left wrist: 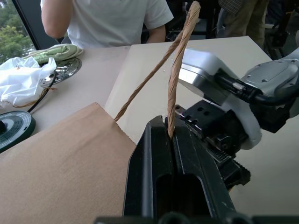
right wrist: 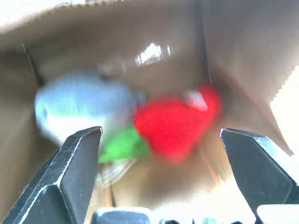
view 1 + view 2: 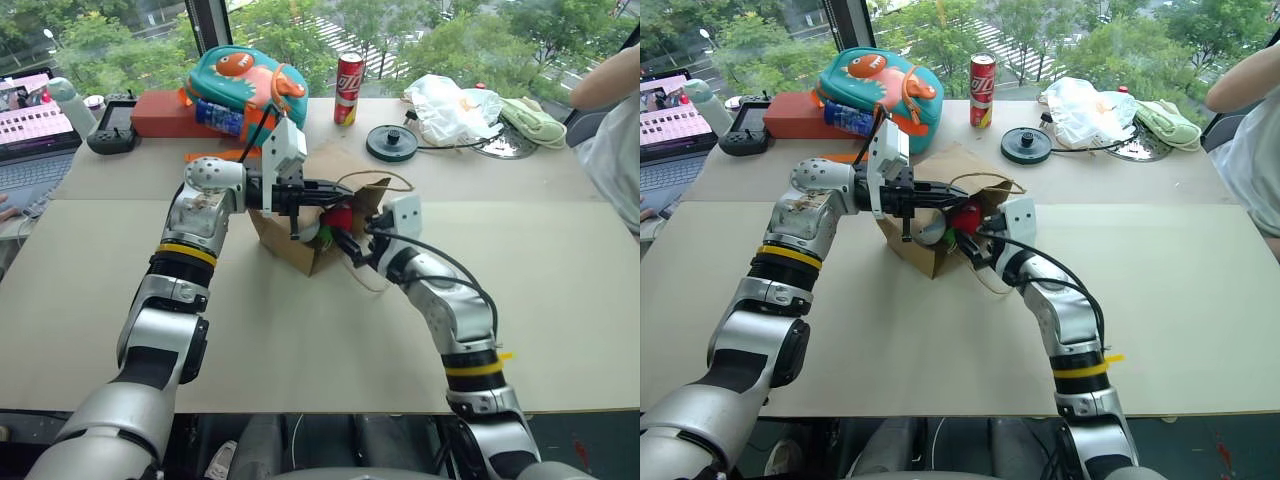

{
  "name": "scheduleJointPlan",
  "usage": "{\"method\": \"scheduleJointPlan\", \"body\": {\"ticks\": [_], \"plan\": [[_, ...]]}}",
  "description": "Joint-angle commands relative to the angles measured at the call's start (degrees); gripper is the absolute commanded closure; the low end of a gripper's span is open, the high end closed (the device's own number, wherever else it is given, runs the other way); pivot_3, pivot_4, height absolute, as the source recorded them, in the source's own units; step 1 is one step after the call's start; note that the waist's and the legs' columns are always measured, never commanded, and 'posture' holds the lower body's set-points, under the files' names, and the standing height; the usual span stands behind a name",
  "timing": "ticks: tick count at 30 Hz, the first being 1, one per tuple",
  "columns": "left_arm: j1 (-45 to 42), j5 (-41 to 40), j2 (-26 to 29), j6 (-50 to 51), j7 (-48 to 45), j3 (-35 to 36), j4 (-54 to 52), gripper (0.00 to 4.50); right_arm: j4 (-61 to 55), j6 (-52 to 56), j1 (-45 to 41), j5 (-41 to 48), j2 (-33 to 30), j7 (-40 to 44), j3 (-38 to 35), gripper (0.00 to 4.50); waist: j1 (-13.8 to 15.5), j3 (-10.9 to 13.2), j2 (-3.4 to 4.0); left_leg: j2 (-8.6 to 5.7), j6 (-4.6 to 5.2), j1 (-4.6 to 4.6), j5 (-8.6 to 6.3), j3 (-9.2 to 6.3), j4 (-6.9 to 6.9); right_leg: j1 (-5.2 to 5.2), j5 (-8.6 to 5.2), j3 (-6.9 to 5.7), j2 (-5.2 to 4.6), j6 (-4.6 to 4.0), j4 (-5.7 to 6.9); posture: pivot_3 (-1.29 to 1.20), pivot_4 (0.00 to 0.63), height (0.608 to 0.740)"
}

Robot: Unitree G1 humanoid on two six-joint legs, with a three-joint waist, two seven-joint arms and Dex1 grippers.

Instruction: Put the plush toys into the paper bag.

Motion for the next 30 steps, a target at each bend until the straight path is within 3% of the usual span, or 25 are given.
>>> {"method": "scheduleJointPlan", "body": {"ticks": [1, 10, 25, 26, 27, 30], "plan": [[-0.5, -0.4, 0.0, -0.7, 0.4, 0.5, -1.2, 4.5, -9.8, 4.6, 2.2, 2.6, -1.7, 0.9, 0.3, 0.02, -0.1, 0.0, 0.0, -0.01, 0.0, 0.0, 0.0, 0.01, 0.0, -0.01, 0.0, 0.01, 0.0, 0.0, 0.01, 0.0, 0.15, 0.739], [-0.1, -0.5, -0.1, -0.6, 0.6, 0.5, -1.4, 4.5, -19.2, 10.6, 9.1, 2.8, -6.7, 2.1, 4.3, 0.02, 0.0, 0.0, 0.0, 0.0, 0.0, 0.09, 0.0, 0.01, 0.04, 0.01, -0.02, 0.02, 0.03, 0.03, -0.1, 0.0, 0.15, 0.739], [-0.1, -1.2, 0.5, 0.5, 0.9, 1.0, -3.2, 4.5, -5.7, 7.4, 8.1, -4.6, -5.1, -1.4, 9.2, 0.02, 0.0, 0.0, 0.0, -0.01, 0.0, 0.21, 0.0, 0.03, 0.05, 0.07, -0.02, 0.02, 0.02, 0.03, -0.12, 0.0, 0.15, 0.739], [-0.1, -1.2, 0.5, 0.6, 1.0, 1.1, -3.3, 4.5, -5.4, 7.6, 7.9, -4.6, -5.1, -1.3, 9.0, 0.53, 0.0, 0.0, 0.0, -0.01, 0.0, 0.26, 0.0, 0.03, 0.05, 0.11, -0.02, 0.03, 0.02, 0.04, -0.11, 0.0, 0.15, 0.739], [0.0, -1.3, 0.6, 0.6, 1.1, 1.1, -3.4, 4.5, -5.2, 8.0, 7.8, -4.6, -5.1, -1.4, 9.0, 0.66, 0.0, 0.0, 0.0, 0.0, 0.0, 0.32, 0.0, 0.03, 0.05, 0.14, -0.03, 0.03, 0.03, 0.04, -0.11, 0.0, 0.15, 0.739], [0.1, -1.3, 0.6, 0.7, 1.3, 1.2, -3.8, 4.5, -5.2, 9.1, 7.8, -4.4, -5.1, -1.2, 8.7, 1.68, 0.0, 0.0, 0.0, 0.0, 0.0, 0.36, 0.0, 0.04, 0.05, 0.15, -0.03, 0.03, 0.04, 0.04, -0.09, 0.0, 0.15, 0.739]]}}
